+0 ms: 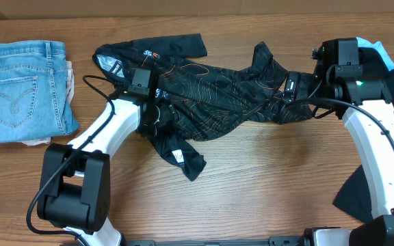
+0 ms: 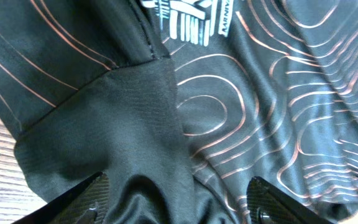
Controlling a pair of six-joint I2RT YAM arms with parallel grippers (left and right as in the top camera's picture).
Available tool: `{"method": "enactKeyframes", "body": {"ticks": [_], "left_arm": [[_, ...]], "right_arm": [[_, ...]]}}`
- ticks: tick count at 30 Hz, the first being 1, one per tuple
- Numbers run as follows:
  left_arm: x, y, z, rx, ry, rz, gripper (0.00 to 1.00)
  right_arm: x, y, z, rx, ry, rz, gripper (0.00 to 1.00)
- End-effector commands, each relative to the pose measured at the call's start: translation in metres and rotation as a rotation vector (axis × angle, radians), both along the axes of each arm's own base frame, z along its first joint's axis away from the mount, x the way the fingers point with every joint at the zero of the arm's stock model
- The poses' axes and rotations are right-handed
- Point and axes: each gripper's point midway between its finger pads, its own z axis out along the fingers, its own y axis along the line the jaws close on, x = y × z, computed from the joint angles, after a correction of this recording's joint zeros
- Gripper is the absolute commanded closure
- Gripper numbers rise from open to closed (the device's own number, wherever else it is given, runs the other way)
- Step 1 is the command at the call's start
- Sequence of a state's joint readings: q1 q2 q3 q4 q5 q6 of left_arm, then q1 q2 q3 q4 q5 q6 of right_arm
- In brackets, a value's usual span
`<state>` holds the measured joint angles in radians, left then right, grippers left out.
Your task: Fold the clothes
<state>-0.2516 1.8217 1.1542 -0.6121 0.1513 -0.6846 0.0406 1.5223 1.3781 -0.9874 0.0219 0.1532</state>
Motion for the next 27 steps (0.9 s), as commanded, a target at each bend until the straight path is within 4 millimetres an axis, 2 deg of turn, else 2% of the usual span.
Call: {"method": "enactKeyframes", "body": {"ticks": [1,6,9,15,22,27], "left_arm": [[0.0,0.003,-0.006,0.04,-0.008,0.034,0.26],[0.001,0.001,-0.015,0.036,0.008,0.04,0.3],[0.001,0.0,-0.023,0.036,0.02,0.048,0.38],[-0.001,-0.003,-0.04,0.026,0.055,0.045,0.4],[0.001,-0.003,-0.036,0.017,0.056,0.042,0.65],[0.004,-0.003,-0.017,0.028,0.043,0.007,0.88]], "right_arm": [[0.002,0.001,0.012,0.009,-0.037,0.001,0.0],[0.001,0.001,0.012,0.009,-0.036,0.001,0.0],[0.001,0.001,0.012,0.009,-0.036,0.001,0.0],[0.001,0.001,0.012,0.009,-0.034,0.001,0.0],[0.001,0.001,0.012,0.009,-0.034,0.001,0.0],[0.001,0.001,0.012,0.009,-0.033,0.001,0.0]]}}
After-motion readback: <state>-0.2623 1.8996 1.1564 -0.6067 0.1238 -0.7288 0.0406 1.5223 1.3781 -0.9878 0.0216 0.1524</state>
